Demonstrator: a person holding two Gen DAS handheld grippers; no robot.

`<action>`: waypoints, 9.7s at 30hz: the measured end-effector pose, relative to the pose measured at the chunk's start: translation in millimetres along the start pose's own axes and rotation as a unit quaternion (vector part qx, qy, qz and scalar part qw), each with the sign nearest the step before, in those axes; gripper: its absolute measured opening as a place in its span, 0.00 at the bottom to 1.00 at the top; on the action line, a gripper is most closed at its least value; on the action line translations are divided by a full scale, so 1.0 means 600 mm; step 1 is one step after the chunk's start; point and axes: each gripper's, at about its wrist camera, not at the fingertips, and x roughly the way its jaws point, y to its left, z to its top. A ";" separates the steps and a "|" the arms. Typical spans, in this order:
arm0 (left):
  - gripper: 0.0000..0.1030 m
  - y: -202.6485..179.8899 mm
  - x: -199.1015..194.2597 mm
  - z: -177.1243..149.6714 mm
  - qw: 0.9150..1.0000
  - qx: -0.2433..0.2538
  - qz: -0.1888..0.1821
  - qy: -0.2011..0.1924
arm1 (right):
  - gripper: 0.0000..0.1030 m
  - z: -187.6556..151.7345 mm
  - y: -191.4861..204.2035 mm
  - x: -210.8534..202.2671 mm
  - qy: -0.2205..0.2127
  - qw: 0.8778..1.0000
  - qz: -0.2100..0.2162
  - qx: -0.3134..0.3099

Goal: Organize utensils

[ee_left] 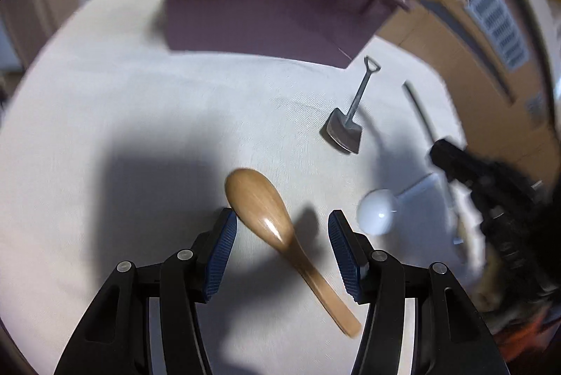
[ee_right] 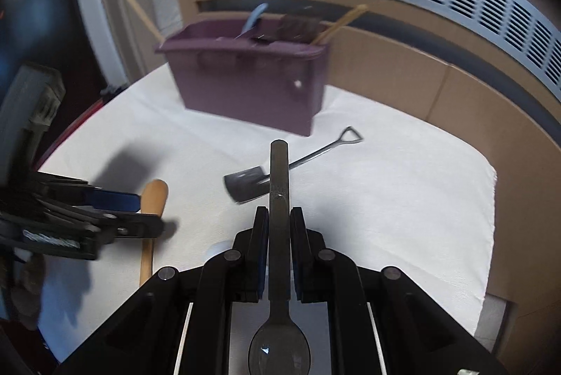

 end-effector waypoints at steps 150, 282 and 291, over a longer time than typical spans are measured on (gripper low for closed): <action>0.49 -0.082 0.025 0.061 0.986 0.127 -0.010 -0.103 | 0.07 -0.031 -0.130 0.037 0.038 0.992 -0.061 0.104; 0.32 0.189 -0.146 -0.019 0.974 -0.100 0.095 -0.178 | 0.31 0.000 0.154 0.092 0.079 0.989 0.104 -0.069; 0.32 0.165 -0.195 -0.037 0.970 -0.076 0.062 -0.223 | 0.09 0.016 0.189 0.053 0.034 0.992 0.068 -0.104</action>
